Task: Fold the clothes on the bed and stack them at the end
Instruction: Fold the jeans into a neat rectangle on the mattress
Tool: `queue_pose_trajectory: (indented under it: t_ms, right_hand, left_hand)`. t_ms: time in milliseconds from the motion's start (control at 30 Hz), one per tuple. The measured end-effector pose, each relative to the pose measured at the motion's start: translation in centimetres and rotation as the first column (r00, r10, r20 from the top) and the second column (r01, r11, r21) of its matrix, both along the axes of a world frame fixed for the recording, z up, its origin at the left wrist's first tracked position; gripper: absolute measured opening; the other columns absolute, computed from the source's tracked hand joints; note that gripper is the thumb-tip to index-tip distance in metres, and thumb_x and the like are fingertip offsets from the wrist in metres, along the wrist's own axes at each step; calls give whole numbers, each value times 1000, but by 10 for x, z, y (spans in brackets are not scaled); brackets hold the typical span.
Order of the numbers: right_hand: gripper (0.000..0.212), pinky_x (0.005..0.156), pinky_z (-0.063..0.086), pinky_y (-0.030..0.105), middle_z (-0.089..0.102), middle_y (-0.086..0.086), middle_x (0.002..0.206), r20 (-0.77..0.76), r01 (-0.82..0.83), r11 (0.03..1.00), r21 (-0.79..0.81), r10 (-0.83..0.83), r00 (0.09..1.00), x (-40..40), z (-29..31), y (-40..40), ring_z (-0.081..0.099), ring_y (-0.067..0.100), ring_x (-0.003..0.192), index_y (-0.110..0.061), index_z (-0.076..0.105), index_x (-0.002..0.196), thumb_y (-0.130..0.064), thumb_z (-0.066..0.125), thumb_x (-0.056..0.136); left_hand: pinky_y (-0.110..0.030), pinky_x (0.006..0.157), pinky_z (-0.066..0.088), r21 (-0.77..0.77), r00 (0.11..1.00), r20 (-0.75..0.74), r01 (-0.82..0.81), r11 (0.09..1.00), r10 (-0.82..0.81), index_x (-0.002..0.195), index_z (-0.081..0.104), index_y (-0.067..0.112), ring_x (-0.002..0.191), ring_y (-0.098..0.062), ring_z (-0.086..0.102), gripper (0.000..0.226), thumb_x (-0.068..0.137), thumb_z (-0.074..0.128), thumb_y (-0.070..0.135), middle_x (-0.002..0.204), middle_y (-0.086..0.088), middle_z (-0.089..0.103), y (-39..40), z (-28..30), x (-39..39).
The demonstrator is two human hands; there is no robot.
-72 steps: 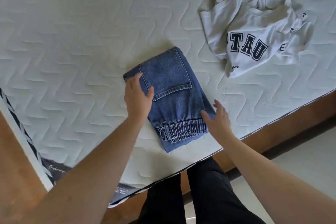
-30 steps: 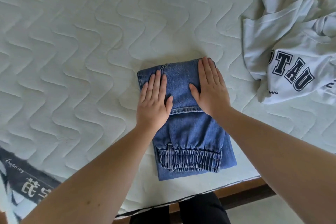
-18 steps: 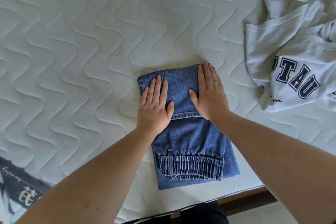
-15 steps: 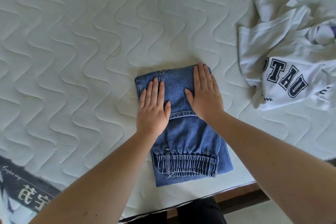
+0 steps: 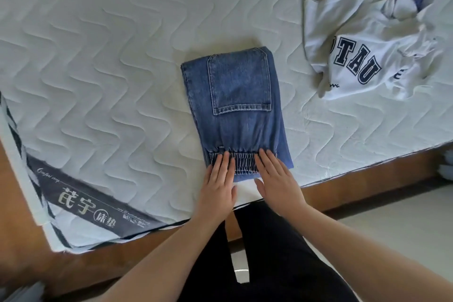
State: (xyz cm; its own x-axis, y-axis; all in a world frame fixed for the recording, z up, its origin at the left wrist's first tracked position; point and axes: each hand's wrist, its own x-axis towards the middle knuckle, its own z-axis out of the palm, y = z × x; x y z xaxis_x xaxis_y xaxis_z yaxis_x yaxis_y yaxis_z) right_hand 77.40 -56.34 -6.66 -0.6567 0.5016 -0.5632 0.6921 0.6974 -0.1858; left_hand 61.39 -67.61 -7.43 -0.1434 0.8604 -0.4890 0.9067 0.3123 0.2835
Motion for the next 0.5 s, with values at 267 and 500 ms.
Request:
queue_pose_trajectory:
  t_ms: [267,500]
  right_hand:
    - [55,114,25,39,38,9,152,113,19,994,-107,-7,994,-8,80,-2,36,27,139,-15,31,150,-39,37,101]
    - [37,93,43,37,60,2,123,15,12,999,45,-13,1000,-20,171,16,56,25,113,-17,53,127,-35,35,100]
  left_hand:
    - [-37,107,34,-69,998,20,53,996,-52,133,56,13,137,-25,37,39,98,41,25,142,-8,47,18,86,-25]
    - [-41,85,46,104,982,-164,106,989,-88,116,63,14,102,-27,59,33,97,39,25,111,-5,65,7,189,-52]
